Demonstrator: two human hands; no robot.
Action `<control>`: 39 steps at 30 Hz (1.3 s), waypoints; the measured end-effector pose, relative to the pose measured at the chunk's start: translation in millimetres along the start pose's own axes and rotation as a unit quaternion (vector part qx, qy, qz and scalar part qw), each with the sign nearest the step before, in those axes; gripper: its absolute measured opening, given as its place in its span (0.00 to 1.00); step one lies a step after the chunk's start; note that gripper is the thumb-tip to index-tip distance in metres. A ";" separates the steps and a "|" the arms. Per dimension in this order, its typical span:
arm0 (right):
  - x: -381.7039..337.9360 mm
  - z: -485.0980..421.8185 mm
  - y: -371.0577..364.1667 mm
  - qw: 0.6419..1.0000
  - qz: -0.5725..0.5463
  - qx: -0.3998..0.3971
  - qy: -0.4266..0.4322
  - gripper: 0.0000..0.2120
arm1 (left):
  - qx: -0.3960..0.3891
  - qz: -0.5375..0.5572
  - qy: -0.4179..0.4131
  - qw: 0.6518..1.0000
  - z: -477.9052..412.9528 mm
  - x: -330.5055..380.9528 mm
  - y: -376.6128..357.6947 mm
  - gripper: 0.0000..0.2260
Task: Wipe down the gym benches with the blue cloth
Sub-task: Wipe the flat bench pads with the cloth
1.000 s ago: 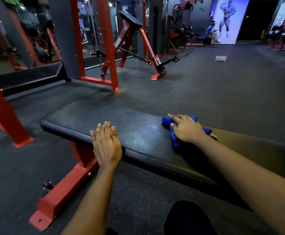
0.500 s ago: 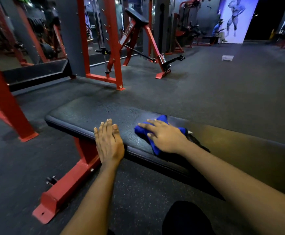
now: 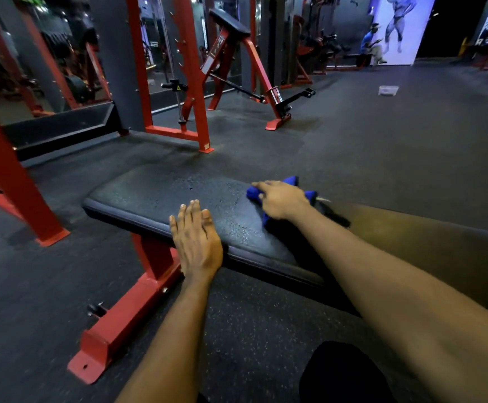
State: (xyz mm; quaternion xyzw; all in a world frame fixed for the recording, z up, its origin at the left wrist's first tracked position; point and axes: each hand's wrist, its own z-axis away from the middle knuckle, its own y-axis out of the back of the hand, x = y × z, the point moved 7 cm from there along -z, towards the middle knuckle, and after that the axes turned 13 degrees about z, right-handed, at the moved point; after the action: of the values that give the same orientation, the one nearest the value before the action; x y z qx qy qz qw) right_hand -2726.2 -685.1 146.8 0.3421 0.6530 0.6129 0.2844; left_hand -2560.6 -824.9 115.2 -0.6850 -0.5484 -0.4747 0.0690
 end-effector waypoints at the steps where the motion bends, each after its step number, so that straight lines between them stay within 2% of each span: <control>1: -15.5 6.8 0.0 1.000 0.002 0.001 0.020 0.22 | -0.003 0.018 0.003 1.000 -0.4 -1.2 0.5 0.30; 6: -59.0 86.7 11.3 0.994 -0.007 0.030 0.103 0.23 | -0.054 0.073 -0.007 0.996 1.2 -8.8 4.5 0.30; 10: -42.3 144.2 12.5 0.988 0.010 0.046 0.145 0.23 | -0.102 0.102 -0.015 0.989 5.1 -14.4 10.2 0.29; 12: -34.8 157.1 11.5 0.984 0.037 0.049 0.166 0.23 | -0.098 0.112 -0.009 0.989 1.9 -20.6 18.5 0.27; 15: -42.3 153.4 8.4 0.980 0.066 0.048 0.183 0.25 | -0.055 0.071 0.048 0.995 -9.5 -48.9 42.4 0.24; 19: -76.5 115.6 6.6 0.979 0.071 0.059 0.184 0.23 | -0.095 0.072 0.047 0.992 -10.5 -66.9 46.8 0.25; 24: -128.5 60.2 5.6 0.981 0.051 0.035 0.186 0.22 | -0.092 0.095 0.073 0.989 -13.1 -71.3 47.3 0.22; 33: -85.8 134.4 5.4 0.969 0.091 0.075 0.217 0.27 | -0.117 0.060 0.080 0.988 -13.0 -65.8 47.6 0.23; 39: -105.0 97.9 6.0 0.981 0.067 0.067 0.168 0.24 | -0.128 0.038 0.056 0.989 -12.2 -67.7 43.3 0.23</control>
State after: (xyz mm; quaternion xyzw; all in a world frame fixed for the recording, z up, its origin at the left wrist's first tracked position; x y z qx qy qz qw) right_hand -2584.8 -709.3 139.3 0.2952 0.7065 0.6344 0.1057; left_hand -2528.7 -895.7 91.1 -0.6805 -0.4522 -0.5758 0.0294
